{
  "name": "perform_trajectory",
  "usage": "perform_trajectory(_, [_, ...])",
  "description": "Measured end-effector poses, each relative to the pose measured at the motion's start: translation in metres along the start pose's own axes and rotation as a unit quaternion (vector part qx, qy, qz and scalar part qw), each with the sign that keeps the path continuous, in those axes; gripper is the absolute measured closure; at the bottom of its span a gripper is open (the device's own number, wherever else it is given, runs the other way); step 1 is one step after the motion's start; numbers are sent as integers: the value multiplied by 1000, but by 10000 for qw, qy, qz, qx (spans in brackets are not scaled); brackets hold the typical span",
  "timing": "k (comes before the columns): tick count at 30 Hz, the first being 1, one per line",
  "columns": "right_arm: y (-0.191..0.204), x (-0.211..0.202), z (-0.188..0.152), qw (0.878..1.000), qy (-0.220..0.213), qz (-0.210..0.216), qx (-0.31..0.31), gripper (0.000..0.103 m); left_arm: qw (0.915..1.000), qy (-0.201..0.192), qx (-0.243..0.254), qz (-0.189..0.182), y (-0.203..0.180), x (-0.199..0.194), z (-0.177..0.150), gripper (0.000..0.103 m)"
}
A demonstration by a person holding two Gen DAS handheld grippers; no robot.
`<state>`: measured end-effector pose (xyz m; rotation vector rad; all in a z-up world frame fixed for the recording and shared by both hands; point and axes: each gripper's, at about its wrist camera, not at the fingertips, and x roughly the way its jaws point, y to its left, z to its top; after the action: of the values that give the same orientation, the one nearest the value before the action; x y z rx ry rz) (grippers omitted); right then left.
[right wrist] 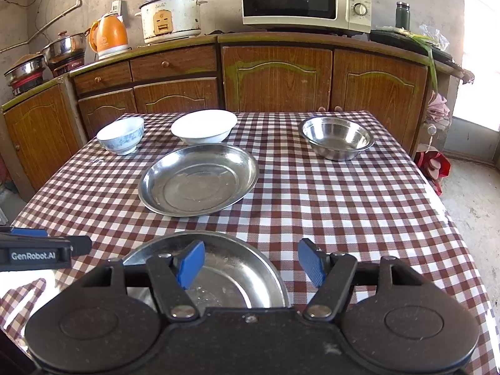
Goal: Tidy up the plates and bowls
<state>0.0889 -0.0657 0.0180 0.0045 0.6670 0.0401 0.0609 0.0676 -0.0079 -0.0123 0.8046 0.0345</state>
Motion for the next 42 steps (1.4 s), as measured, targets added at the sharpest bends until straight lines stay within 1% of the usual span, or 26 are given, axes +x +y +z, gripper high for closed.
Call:
perform_trajectory(8, [12, 11, 2, 9999, 114, 48, -94, 24, 9998, -125, -122, 54, 10, -9, 5, 27])
perform_trajectory(21, [16, 13, 22, 10000, 4, -15, -78, 24, 9995, -212, -229, 41, 19, -7, 13, 26])
perform_trajectory(32, [12, 26, 37, 10000, -6, -27, -51, 24, 9993, -154, -329, 69, 23, 5, 24, 26])
perform_trajectory(42, [13, 39, 46, 10000, -28, 66, -50, 24, 9994, -51, -331, 86, 23, 22, 32, 26])
